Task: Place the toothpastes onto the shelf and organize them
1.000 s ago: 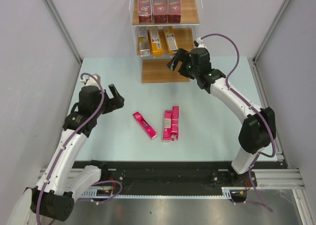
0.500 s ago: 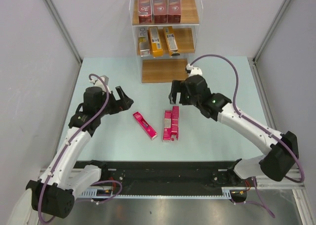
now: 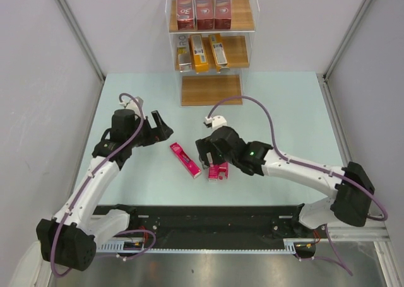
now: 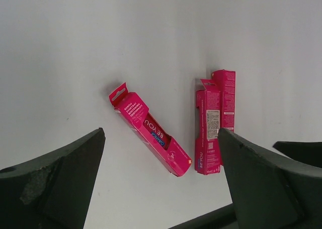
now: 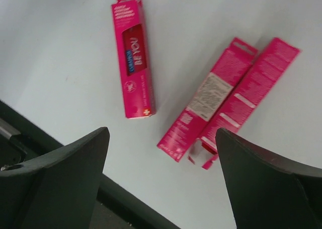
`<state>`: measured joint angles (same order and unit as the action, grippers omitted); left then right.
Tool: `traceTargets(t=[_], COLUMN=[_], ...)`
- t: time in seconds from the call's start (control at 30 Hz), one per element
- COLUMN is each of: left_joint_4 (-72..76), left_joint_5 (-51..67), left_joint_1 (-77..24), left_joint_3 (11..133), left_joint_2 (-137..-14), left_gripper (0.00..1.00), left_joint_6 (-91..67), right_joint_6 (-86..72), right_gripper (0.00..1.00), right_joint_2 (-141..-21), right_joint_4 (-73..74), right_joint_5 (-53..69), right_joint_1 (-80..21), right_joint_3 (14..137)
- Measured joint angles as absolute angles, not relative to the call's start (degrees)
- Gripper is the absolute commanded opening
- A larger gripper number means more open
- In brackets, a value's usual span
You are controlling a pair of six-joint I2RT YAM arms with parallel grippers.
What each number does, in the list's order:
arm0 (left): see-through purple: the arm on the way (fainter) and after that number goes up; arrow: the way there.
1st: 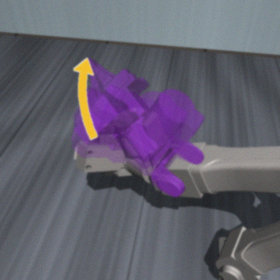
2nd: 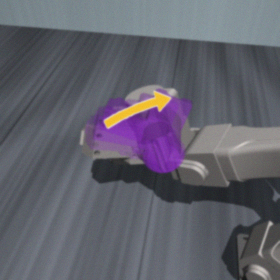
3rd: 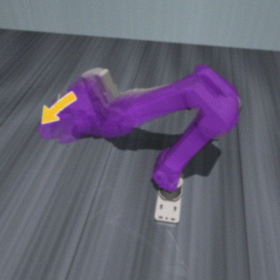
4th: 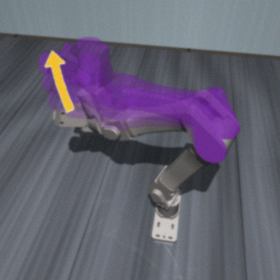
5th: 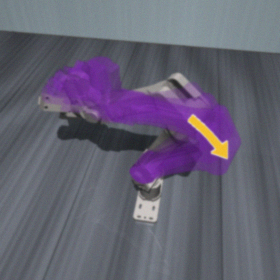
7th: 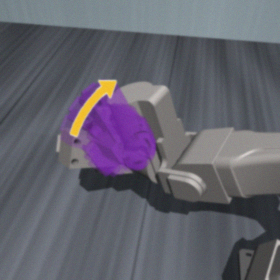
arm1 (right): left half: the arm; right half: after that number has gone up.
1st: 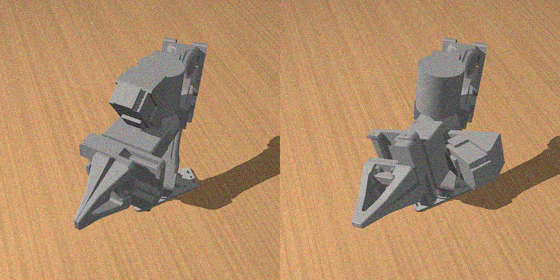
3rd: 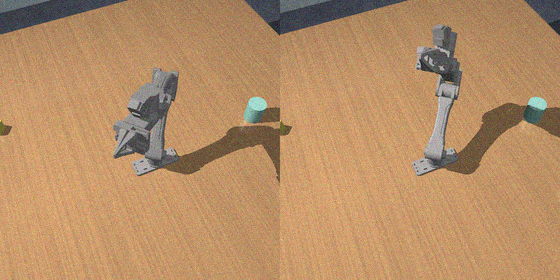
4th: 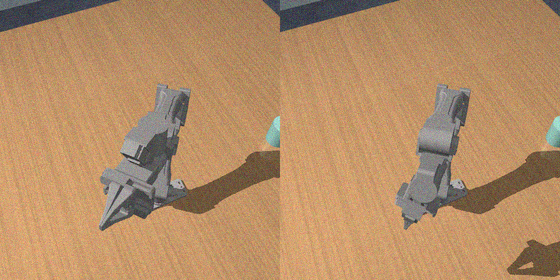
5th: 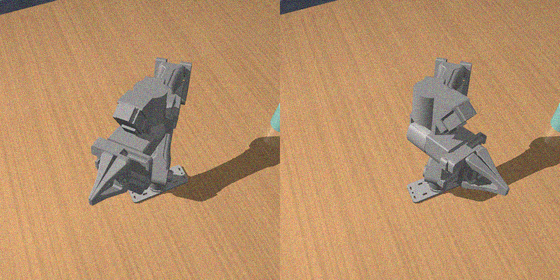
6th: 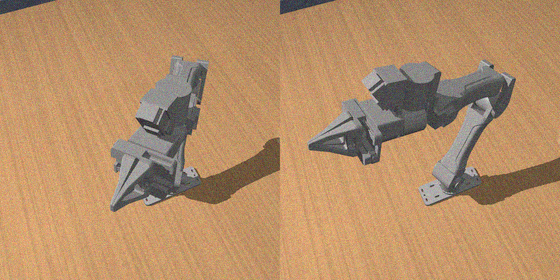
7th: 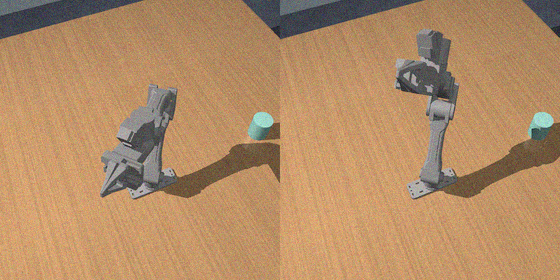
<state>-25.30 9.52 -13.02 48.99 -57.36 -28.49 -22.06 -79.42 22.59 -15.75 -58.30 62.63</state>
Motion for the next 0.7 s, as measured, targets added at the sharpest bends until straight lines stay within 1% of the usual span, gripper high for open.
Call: traceTargets(t=[0.23, 0.4, 0.53, 0.6, 0.63, 0.67, 0.7], left_joint_4=[-26.44, -25.32, -24.53, -24.53, -24.53, -24.53, -24.53], left_joint_5=[11.68, 19.18, 23.73, 24.77, 25.39, 25.87, 26.17], left_joint_1=[-12.47, -6.79, -1.96, -1.30, -1.17, -1.13, -1.10], left_joint_3=[49.63, 49.28, 48.21, 48.12, 48.10, 48.10, 48.10], left_joint_2=[-58.85, -58.72, -57.84, -57.63, -57.54, -57.45, -57.36], left_gripper=[1.00, 1.00, 1.00, 1.00, 1.00, 1.00, 1.00], left_joint_6=[-28.47, -28.86, -29.52, -29.52, -29.52, -29.52, -29.52], right_joint_6=[-20.82, -20.60, -20.03, -19.62, -19.40, -19.31, -19.20], right_gripper=[0.91, 0.90, 0.89, 0.85, 0.81, 0.74, 0.71], right_joint_2=[-90.15, -97.51, -103.09, -105.14, -106.08, -106.96, -107.61], right_joint_4=[15.18, 12.67, 12.27, 12.21, 12.19, 12.19, 12.14], right_joint_5=[-8.38, -5.56, -5.72, -6.15, -6.39, -6.63, -6.83], right_joint_1=[-61.93, -62.30, -62.30, -62.33, -62.33, -62.33, -62.30], right_joint_3=[62.63, 63.31, 65.71, 66.85, 67.33, 67.70, 67.99])
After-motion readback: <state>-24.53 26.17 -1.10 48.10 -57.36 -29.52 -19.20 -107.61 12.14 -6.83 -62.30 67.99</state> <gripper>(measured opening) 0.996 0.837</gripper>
